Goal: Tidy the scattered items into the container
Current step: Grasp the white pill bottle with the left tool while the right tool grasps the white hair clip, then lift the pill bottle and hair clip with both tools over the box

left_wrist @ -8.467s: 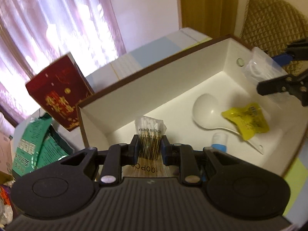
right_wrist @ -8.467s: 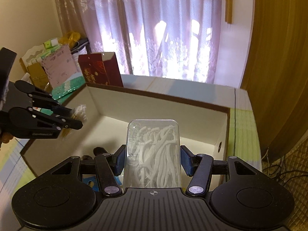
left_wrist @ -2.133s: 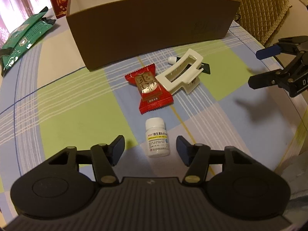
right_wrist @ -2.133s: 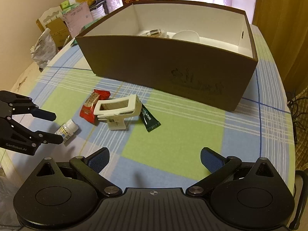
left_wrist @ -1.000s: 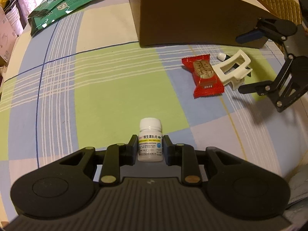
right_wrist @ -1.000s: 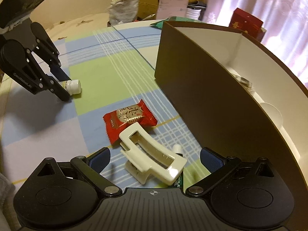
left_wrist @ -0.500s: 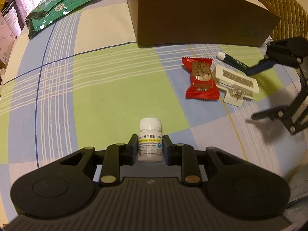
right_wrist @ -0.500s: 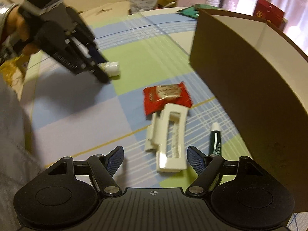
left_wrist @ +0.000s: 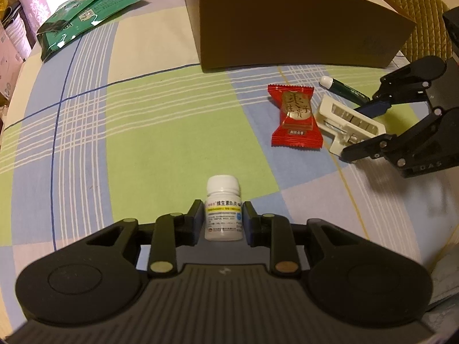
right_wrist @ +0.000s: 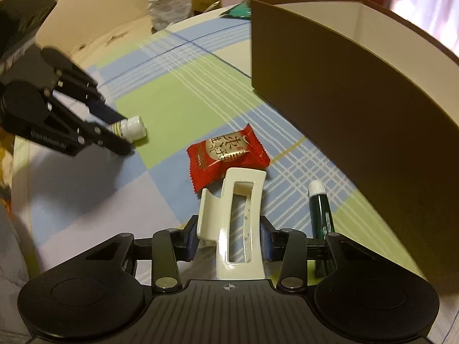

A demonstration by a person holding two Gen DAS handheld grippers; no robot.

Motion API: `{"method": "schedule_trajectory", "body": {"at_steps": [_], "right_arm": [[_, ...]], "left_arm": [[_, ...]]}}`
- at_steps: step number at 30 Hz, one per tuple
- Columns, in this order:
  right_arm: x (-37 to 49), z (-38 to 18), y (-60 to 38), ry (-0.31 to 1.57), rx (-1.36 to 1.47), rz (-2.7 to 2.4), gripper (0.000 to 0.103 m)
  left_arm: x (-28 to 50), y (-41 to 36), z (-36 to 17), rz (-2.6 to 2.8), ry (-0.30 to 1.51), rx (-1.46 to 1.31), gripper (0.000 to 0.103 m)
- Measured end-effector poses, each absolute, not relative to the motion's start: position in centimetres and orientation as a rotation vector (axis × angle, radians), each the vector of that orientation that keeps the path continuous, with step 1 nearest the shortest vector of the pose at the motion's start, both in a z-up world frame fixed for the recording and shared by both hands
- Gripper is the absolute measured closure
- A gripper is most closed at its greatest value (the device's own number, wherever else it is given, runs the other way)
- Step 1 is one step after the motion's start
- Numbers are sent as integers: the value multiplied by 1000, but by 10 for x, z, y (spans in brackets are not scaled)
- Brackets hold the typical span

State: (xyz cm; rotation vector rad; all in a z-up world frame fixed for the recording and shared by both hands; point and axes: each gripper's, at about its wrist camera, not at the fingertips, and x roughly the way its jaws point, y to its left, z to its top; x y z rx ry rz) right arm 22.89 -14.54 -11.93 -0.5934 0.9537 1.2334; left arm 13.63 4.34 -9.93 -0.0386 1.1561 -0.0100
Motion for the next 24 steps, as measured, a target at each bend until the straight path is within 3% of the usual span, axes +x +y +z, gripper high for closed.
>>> {"method": "schedule_trajectory", "body": {"at_steps": [24], "right_arm": [[250, -73, -241, 1023, -168, 901, 59]], "left_arm": [[149, 19, -56, -83, 1047, 18, 81]]}}
